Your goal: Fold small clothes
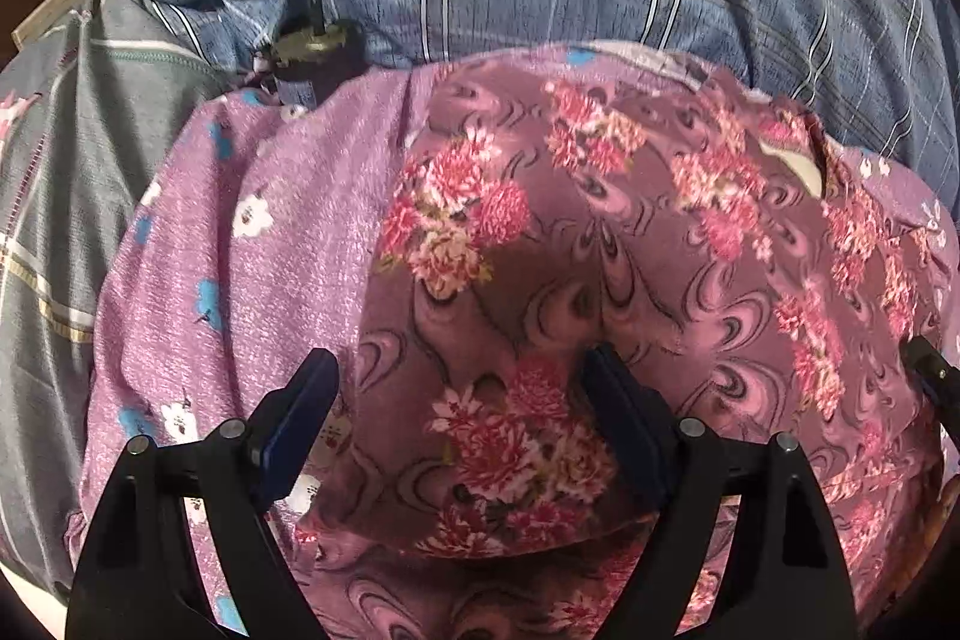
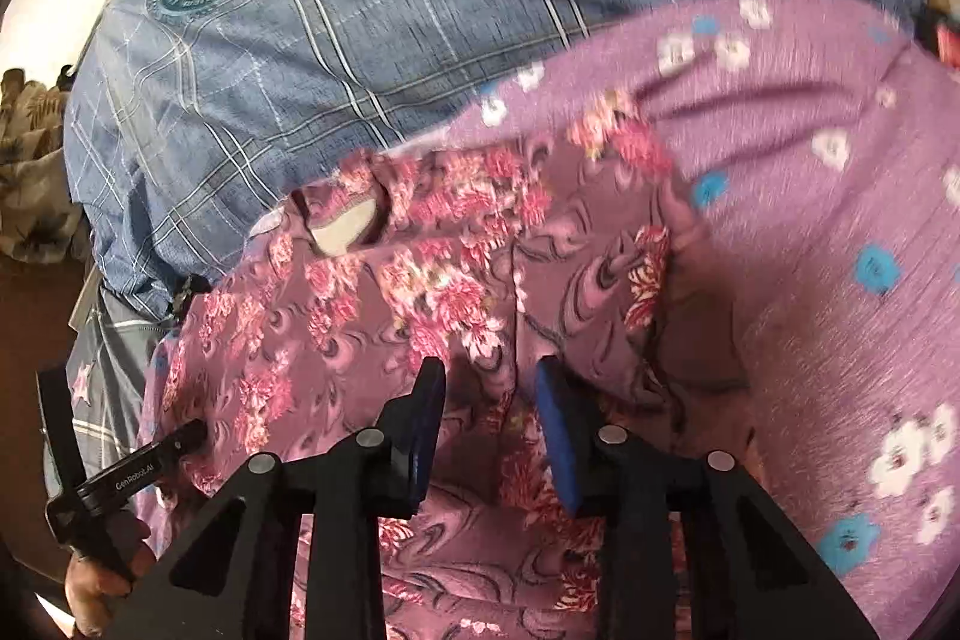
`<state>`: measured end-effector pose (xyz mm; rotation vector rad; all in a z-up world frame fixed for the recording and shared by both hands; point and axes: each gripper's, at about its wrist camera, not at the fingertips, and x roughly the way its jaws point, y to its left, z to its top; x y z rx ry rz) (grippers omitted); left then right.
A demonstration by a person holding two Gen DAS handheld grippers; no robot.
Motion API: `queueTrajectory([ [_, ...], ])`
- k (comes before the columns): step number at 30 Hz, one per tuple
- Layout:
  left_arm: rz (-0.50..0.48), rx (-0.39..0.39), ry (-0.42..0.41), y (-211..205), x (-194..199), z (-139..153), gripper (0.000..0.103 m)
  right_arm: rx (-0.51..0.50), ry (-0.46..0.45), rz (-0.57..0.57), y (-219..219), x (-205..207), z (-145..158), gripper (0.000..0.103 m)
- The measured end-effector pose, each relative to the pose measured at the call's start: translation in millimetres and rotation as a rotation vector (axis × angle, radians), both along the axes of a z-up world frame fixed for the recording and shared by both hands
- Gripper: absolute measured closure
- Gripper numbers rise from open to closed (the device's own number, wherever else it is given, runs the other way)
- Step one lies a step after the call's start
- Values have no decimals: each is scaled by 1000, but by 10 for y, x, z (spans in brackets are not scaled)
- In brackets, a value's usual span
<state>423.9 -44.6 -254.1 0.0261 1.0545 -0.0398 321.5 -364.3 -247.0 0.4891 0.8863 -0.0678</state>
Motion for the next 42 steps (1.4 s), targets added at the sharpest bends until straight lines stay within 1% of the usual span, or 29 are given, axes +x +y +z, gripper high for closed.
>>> queueTrajectory([
  [1, -5, -5, -18, 0, -24, 49, 18, 1, -8, 5, 2, -19, 45, 67],
  [3, 0, -9, -81, 5, -100, 177, 18, 2, -63, 13, 32, -64, 128, 66],
  [4, 5, -5, -109, 0, -144, 240, 18, -8, -68, 16, 50, -77, 147, 66],
  [7, 0, -19, -166, -20, -240, 382, 18, -17, -49, 42, 171, -106, 114, 66],
  [10, 8, 9, -240, -59, -368, 553, 18, -69, 10, 50, 281, -46, 24, 66],
  [12, 10, 29, -283, -60, -431, 632, 18, -95, 6, 51, 324, -48, 28, 66],
  [13, 9, 34, -300, -66, -454, 666, 18, -85, 4, 48, 321, -63, 47, 66],
  [15, 7, 50, -330, -69, -502, 715, 18, -44, -30, 47, 307, -104, 96, 66],
  [19, 15, 62, -354, -58, -503, 751, 18, -63, -92, 67, 427, -147, 202, 66],
  [21, 17, 61, -358, -60, -503, 760, 18, -73, -104, 85, 496, -140, 203, 66],
  [22, 18, 63, -361, -64, -511, 761, 18, -77, -90, 94, 527, -116, 174, 66],
  [25, 16, 71, -360, -78, -505, 751, 18, -83, 20, 109, 551, -10, -25, 68],
  [26, 15, 73, -361, -80, -510, 747, 18, -86, 10, 107, 553, -11, -33, 68],
  [28, 17, 77, -362, -81, -511, 745, 18, -80, -6, 110, 559, -26, 31, 66],
  [30, 21, 79, -362, -84, -508, 744, 18, -64, -51, 114, 556, -72, 112, 66],
  [31, 21, 81, -362, -86, -512, 744, 18, -73, -63, 113, 563, -83, 137, 65],
  [33, 18, 87, -366, -102, -530, 746, 18, -81, -49, 116, 572, -72, 116, 64],
  [36, 9, 100, -376, -132, -571, 757, 18, -69, 34, 115, 567, 4, -44, 66],
  [38, 6, 106, -383, -139, -600, 768, 18, -88, 19, 115, 600, -19, 5, 64],
  [40, 4, 104, -394, -128, -625, 791, 18, -57, -11, 129, 620, -68, 79, 63],
  [42, 10, 102, -407, -103, -635, 819, 18, -56, -52, 137, 650, -113, 150, 62],
])
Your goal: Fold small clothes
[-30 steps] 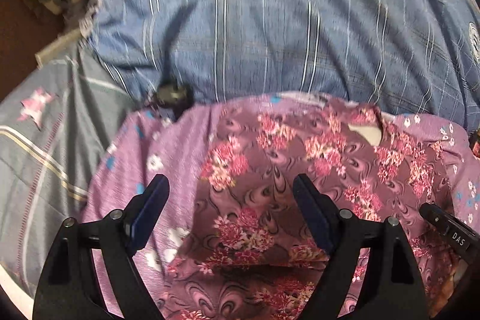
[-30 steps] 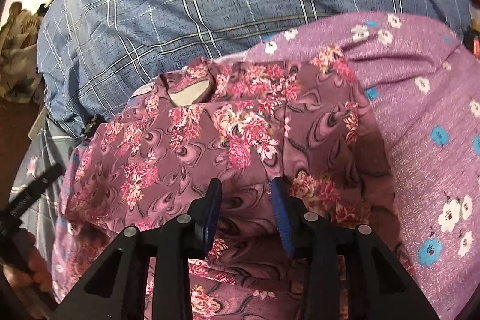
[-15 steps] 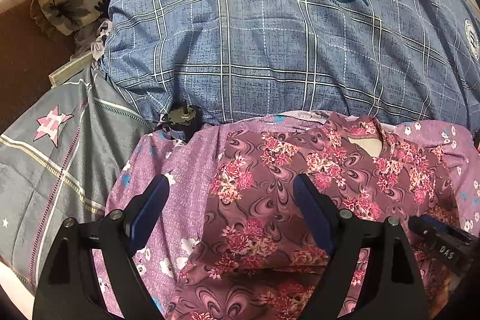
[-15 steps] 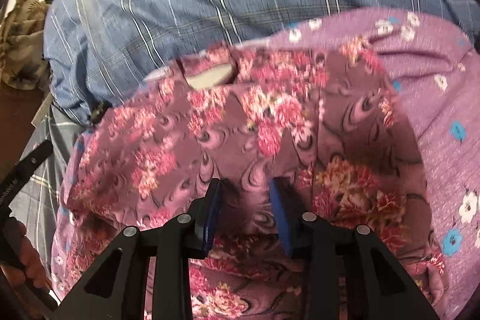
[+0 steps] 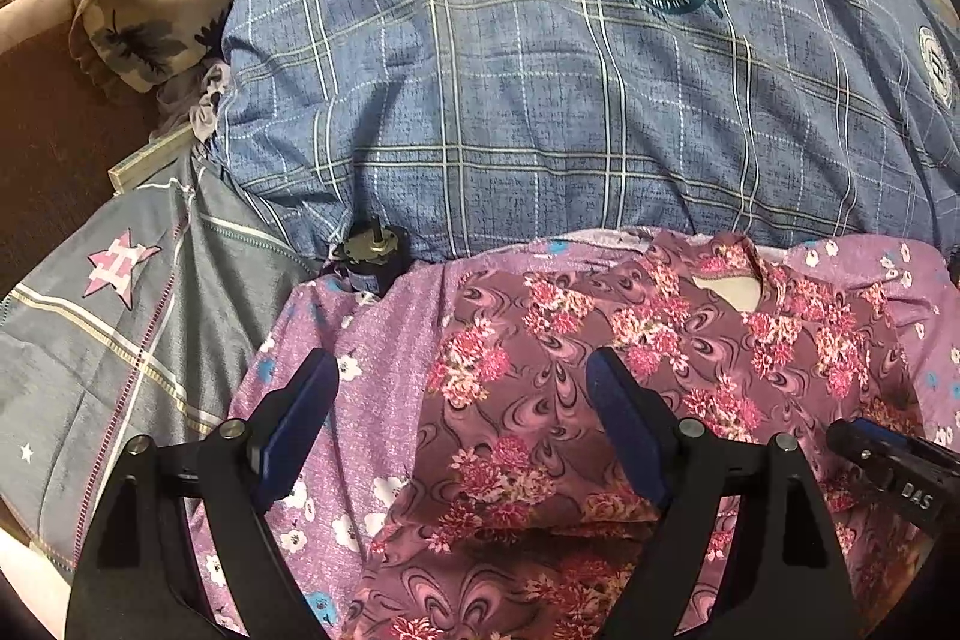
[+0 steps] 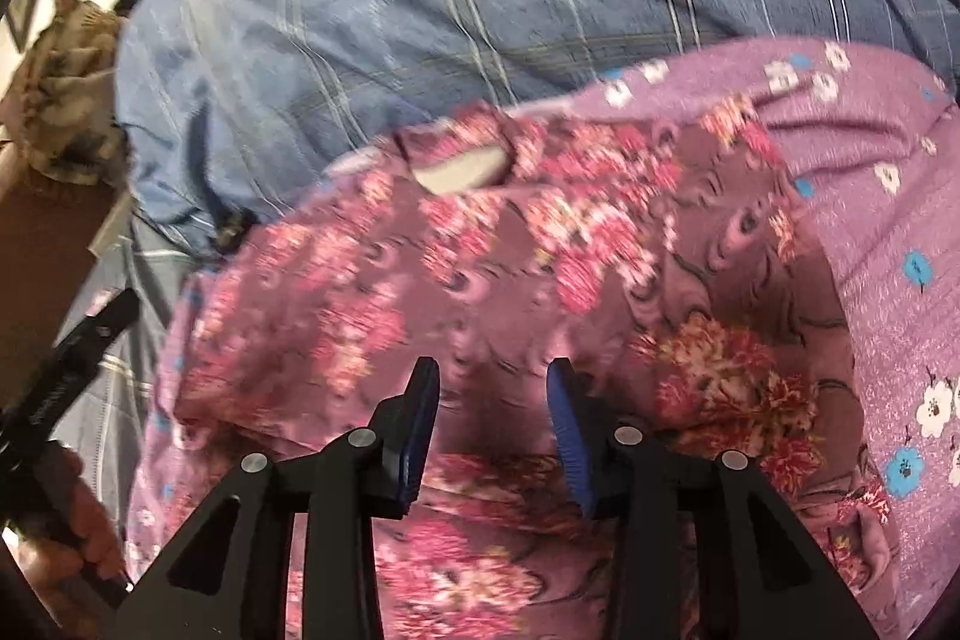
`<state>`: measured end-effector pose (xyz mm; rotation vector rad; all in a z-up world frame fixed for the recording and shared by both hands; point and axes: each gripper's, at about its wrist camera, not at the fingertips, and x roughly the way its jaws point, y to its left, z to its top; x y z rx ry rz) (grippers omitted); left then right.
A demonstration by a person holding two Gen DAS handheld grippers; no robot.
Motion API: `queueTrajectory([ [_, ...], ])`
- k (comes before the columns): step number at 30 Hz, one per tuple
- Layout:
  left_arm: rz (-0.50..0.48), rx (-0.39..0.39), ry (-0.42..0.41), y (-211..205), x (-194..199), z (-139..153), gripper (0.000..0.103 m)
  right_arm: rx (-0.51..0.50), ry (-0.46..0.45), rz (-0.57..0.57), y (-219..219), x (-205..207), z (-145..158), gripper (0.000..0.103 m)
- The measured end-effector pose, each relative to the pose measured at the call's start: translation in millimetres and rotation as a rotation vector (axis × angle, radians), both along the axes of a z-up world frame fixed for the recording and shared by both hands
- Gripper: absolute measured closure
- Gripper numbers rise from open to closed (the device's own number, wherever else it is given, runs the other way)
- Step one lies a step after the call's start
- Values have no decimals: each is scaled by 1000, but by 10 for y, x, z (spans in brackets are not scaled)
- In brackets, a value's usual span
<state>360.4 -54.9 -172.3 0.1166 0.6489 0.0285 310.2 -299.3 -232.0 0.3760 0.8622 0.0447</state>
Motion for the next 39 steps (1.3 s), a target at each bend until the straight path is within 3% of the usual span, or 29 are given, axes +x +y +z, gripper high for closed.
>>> queueTrajectory([
  [8, 16, -19, -4, 55, 36, 13, 18, -51, -91, 7, 95, -68, 161, 61],
  [16, 1, -10, 10, -10, 46, -29, 18, -51, -55, -16, 25, -35, 91, 61],
  [19, -9, -17, 32, -15, 71, -65, 18, -67, 9, -40, -35, 18, -3, 59],
  [21, -23, -16, 75, -19, 122, -142, 18, -61, 92, -46, -86, 84, -150, 59],
  [25, -43, 5, 252, -18, 309, -504, 18, -58, 53, -30, -99, 2, -65, 59],
  [27, -21, 28, 295, -9, 352, -651, 18, -64, 9, -30, -106, -82, 22, 59],
  [31, -10, 52, 262, -22, 295, -622, 18, -83, -50, -51, -139, -216, 176, 57],
  [39, -60, 17, 143, -127, 145, -338, 18, -315, -34, -59, 153, -192, 220, 57],
])
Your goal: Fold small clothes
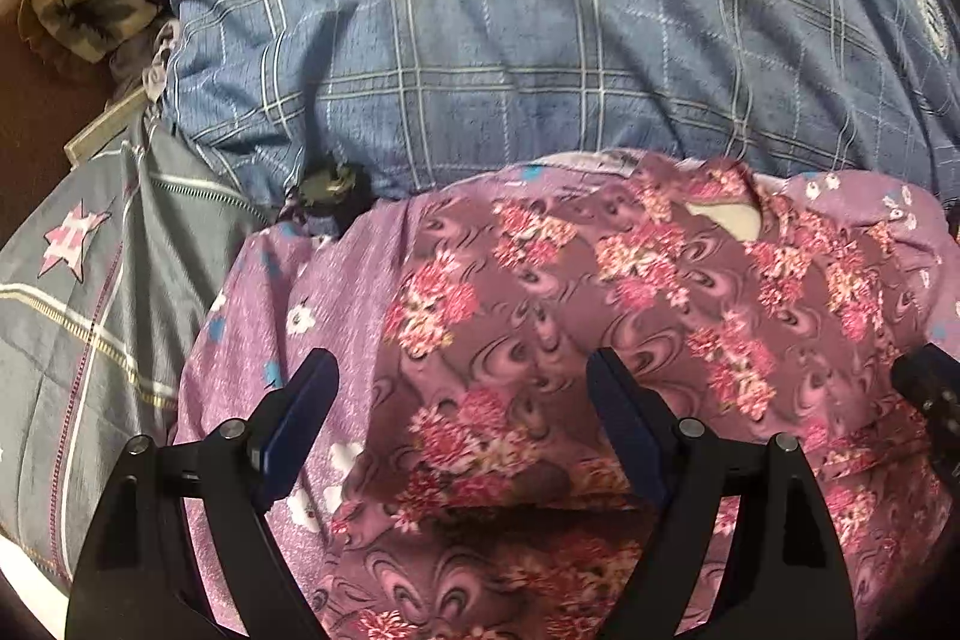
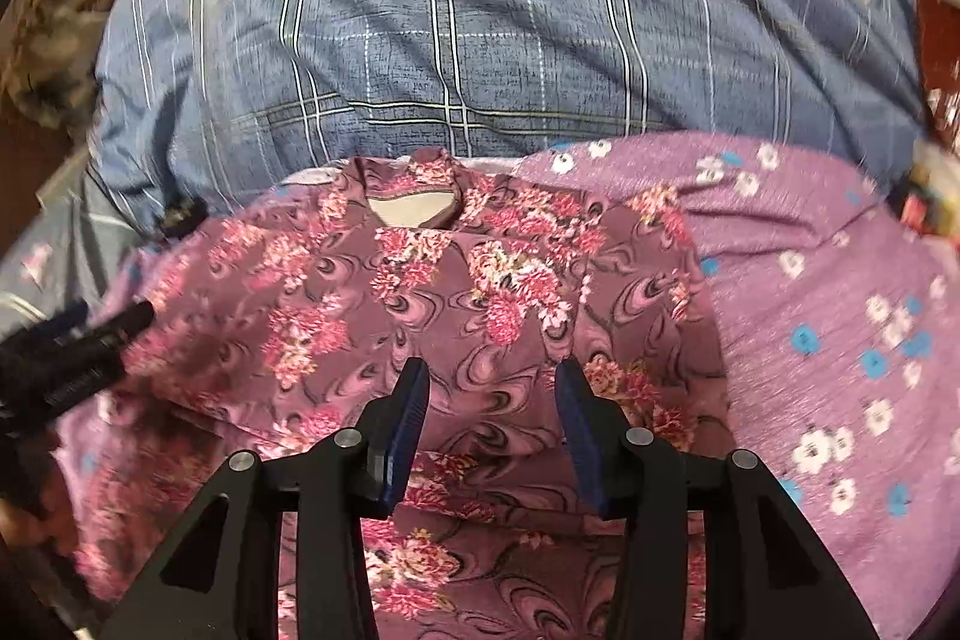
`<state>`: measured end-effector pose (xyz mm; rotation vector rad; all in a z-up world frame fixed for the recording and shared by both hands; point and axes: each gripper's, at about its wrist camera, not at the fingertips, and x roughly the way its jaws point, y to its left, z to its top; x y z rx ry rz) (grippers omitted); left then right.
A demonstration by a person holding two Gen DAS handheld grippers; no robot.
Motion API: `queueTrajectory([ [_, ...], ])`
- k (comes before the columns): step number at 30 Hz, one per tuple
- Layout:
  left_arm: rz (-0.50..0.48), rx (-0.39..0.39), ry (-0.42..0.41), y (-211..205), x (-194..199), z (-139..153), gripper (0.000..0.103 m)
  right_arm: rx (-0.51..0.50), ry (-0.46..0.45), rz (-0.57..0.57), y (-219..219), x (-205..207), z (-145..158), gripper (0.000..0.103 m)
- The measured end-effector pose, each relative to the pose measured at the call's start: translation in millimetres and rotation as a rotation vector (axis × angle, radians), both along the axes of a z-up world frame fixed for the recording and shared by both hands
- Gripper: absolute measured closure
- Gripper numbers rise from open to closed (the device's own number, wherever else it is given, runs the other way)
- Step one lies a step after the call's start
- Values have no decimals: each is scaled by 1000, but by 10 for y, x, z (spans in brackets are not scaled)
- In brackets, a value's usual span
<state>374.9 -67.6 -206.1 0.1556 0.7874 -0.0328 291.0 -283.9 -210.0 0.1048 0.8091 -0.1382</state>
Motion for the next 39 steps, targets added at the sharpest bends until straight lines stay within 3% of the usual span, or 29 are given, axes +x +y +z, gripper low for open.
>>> queueTrajectory([
  [4, 0, 9, -1, -12, 10, -16, 18, -115, -33, -15, 118, -30, 80, 58],
  [8, 5, 19, 2, -12, 29, -47, 18, -162, -51, -24, 138, -57, 109, 58],
  [15, -7, 24, 2, -121, 13, -69, 18, -143, -48, -45, 46, -63, 108, 58],
  [24, -45, 42, 5, -302, -5, -101, 18, -12, 1, -77, -271, -29, -39, 58],
  [39, -80, 54, 19, -590, 8, -175, 18, -67, 0, -152, -641, -72, -78, 58],
])
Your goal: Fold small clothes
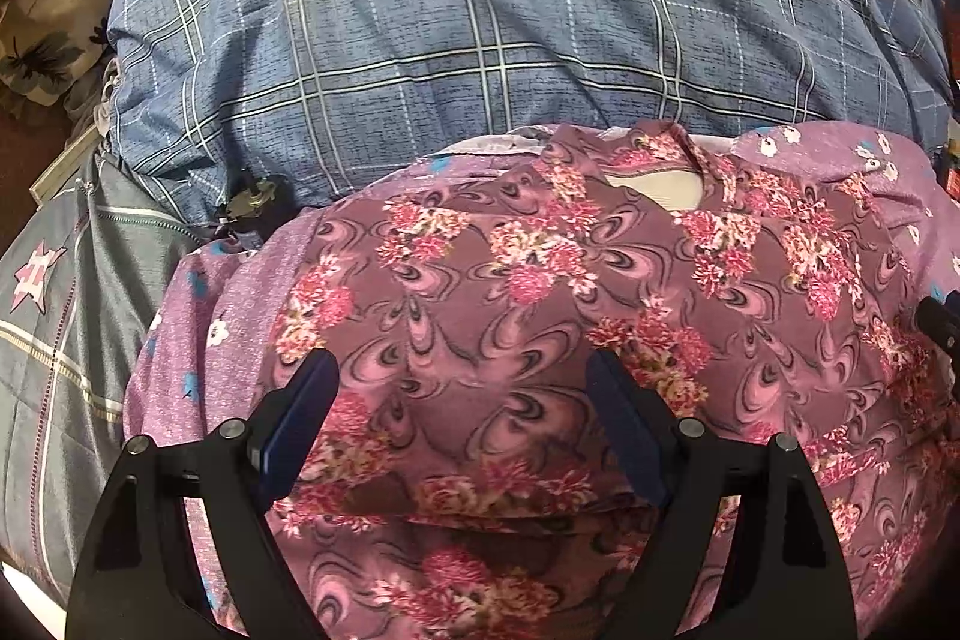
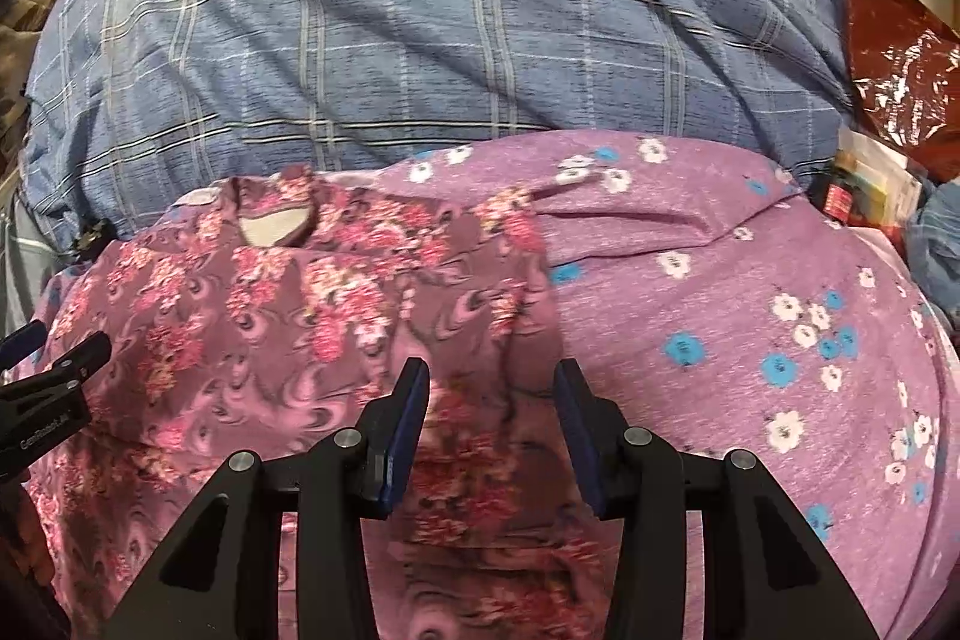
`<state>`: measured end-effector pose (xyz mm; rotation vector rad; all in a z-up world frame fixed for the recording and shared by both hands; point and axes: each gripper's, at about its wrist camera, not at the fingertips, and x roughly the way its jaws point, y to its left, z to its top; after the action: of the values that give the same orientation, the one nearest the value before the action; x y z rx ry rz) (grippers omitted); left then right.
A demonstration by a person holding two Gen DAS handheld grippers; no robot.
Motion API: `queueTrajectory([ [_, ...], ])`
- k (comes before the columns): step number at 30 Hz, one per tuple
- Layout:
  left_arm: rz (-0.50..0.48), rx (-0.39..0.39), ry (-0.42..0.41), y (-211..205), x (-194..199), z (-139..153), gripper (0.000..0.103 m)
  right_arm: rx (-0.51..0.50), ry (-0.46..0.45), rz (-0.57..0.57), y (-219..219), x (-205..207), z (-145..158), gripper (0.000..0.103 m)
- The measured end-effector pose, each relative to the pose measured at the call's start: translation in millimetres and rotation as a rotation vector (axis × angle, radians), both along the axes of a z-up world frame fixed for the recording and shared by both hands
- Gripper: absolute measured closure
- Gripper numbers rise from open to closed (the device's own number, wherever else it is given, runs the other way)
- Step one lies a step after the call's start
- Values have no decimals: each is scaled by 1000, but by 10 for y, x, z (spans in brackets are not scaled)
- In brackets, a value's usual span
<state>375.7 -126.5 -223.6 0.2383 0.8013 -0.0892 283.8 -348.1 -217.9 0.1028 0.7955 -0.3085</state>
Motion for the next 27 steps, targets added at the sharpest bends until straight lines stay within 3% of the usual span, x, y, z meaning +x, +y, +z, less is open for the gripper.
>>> queueTrajectory([
  [20, -59, 49, 5, -356, -56, -131, 18, -28, -54, -105, -588, -259, 135, 58],
  [27, -74, 43, 9, -438, -81, -152, 18, -24, -124, -29, -473, -340, 249, 58],
])
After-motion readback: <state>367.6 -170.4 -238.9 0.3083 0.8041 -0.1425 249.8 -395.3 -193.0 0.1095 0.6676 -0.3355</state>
